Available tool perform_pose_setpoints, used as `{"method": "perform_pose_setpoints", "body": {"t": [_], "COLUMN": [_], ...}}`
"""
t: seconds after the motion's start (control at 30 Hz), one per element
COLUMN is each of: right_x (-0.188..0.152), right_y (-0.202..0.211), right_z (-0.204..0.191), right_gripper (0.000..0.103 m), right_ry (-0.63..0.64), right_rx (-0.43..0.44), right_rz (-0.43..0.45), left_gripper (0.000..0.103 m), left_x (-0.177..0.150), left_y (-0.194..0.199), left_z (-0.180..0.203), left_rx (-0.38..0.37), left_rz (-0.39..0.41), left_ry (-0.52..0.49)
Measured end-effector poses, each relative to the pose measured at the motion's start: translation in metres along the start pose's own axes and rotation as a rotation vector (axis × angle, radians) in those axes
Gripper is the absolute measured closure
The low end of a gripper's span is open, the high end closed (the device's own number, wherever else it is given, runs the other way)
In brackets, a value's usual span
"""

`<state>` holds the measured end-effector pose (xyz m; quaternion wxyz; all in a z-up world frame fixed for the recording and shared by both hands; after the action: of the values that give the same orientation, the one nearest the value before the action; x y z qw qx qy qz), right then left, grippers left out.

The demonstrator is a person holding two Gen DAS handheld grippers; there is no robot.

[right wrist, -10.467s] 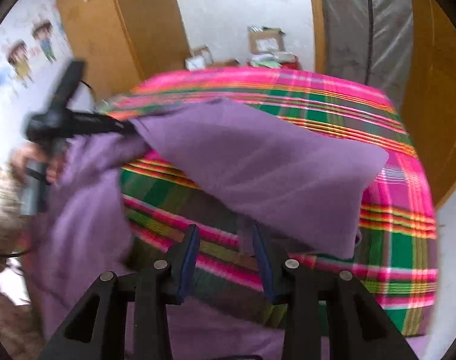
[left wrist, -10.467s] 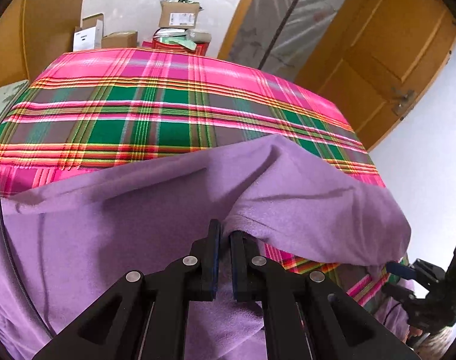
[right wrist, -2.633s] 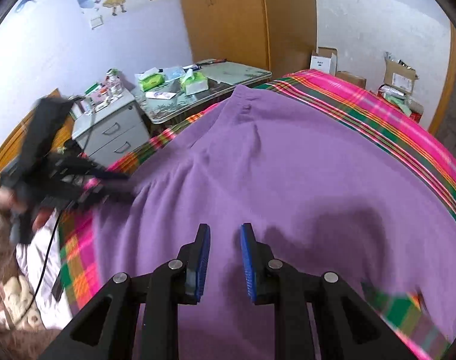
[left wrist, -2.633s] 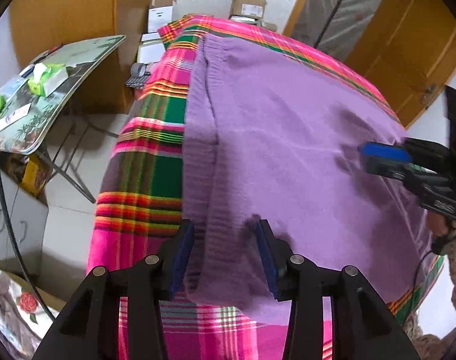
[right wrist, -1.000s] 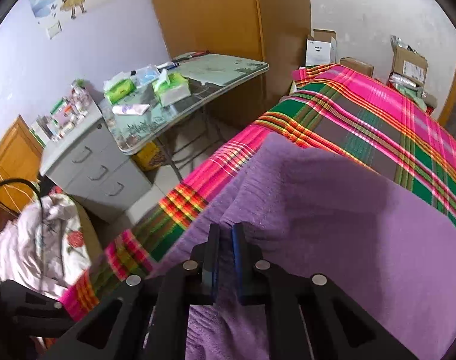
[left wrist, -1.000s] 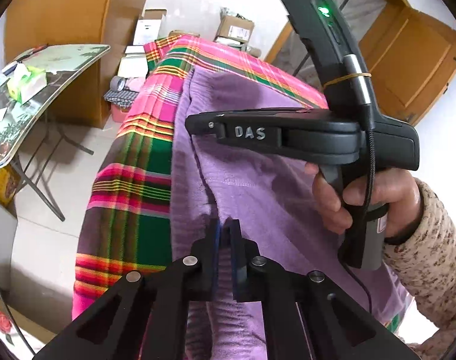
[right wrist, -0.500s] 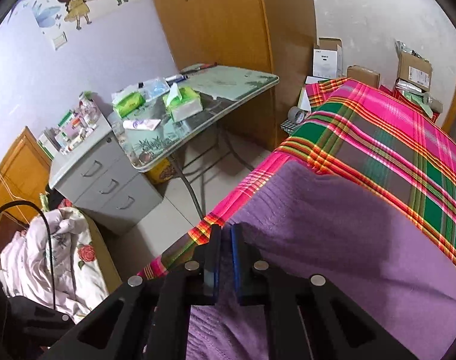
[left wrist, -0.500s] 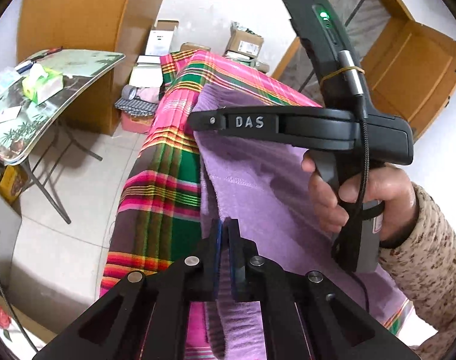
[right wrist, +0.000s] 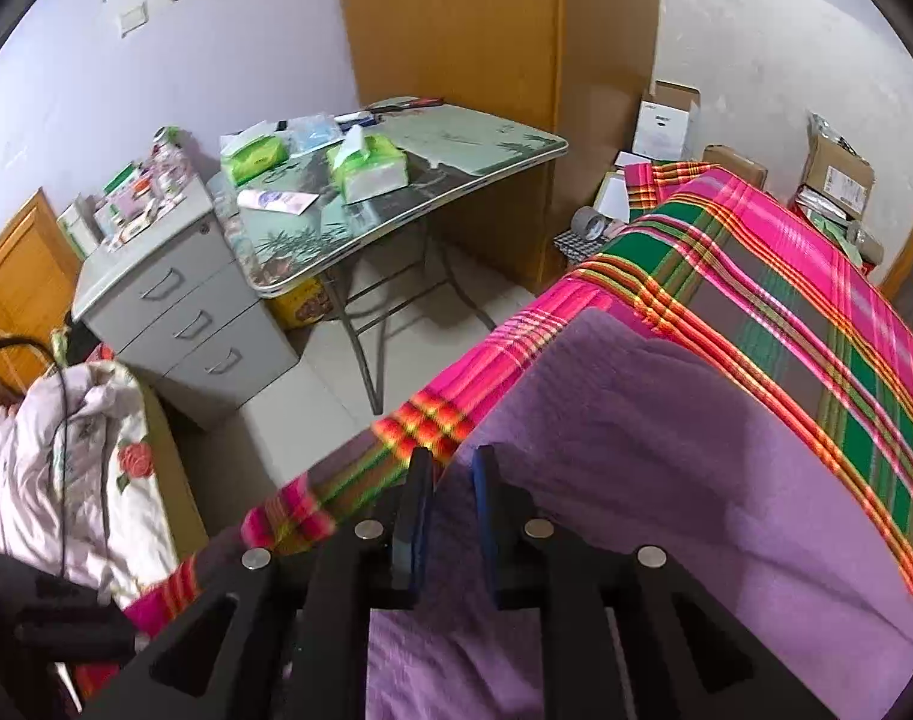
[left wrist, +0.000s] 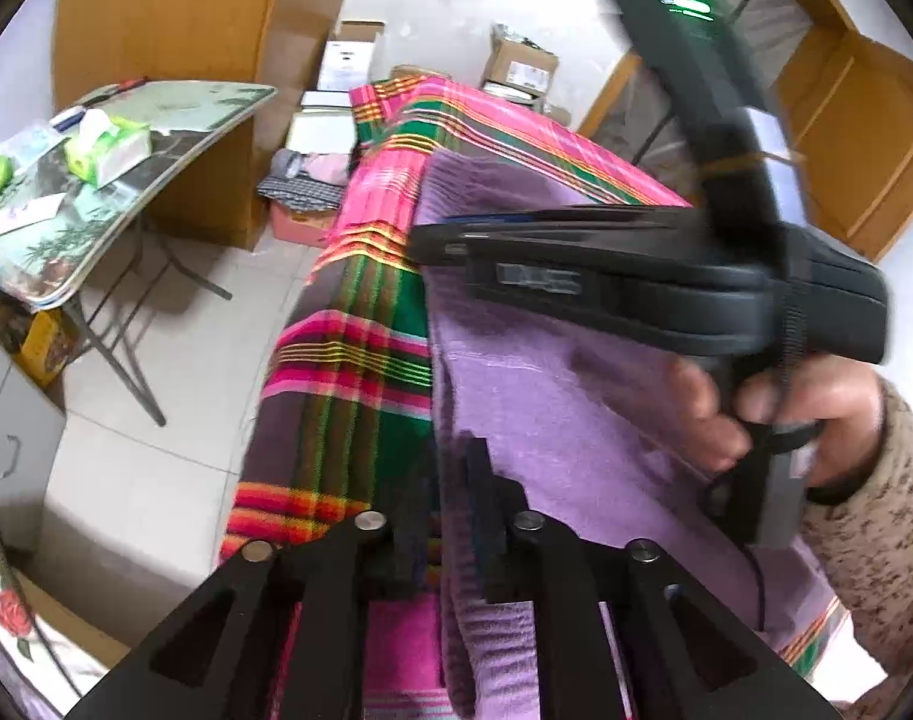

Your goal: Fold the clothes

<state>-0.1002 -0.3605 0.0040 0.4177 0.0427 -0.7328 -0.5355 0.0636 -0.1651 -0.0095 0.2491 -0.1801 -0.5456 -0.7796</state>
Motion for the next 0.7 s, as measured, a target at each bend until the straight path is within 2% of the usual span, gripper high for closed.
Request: {"method": "perform_pose_setpoints", "body": {"t": [0.1, 0.23, 0.37, 0.47, 0.53, 0.7], "right_x": [-0.009, -0.031, -0.069, -0.108, -0.136, -0.197], "right_y": [0.031, 0.088, 0.148, 0.184, 0.199, 0.211], "right_z": [0.007, 0.024, 0.049, 0.063, 0.067, 0.048], "right_gripper": [0.088, 0.088, 0.087, 0.087, 0.087, 0.087], "right_ry": [0.009, 0.005, -0.028, -0.026, -0.011, 0.046], "right_rx": [0.017, 0.009, 0.017, -0.001, -0.005, 0.019], "right_rz": [0.020, 0.073, 0.114, 0.115, 0.095, 0.047], "left_gripper": [0.087, 0.076, 0.056, 0.055, 0.050, 0.049], "left_x": [-0.003, -0.013, -0.023, -0.030, -0.035, -0.047], "left_y": [0.014, 0.032, 0.032, 0.031, 0.028, 0.021], "left_z": [0.000, 0.003, 0.006, 0.007, 0.007, 0.007], "left_rx": [0.007, 0.007, -0.019, -0.034, -0.035, -0.036], "left_rz": [0.016, 0.028, -0.014, -0.045, -0.063, -0.108], "left_ry": [0.018, 0.025, 0.068, 0.103, 0.135, 0.214]}}
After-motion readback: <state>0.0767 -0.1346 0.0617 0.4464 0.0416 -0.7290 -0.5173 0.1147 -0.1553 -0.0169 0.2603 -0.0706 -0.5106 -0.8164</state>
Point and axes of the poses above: each gripper's, at about its wrist camera, not at the fingertips, and y roughly against the way its jaws point, z to its right, x to its top, the point moved 2 cm from there along -y, roughly the way its jaws point, and after that the axes turned 1 degree about -y, right-handed, at the moved point
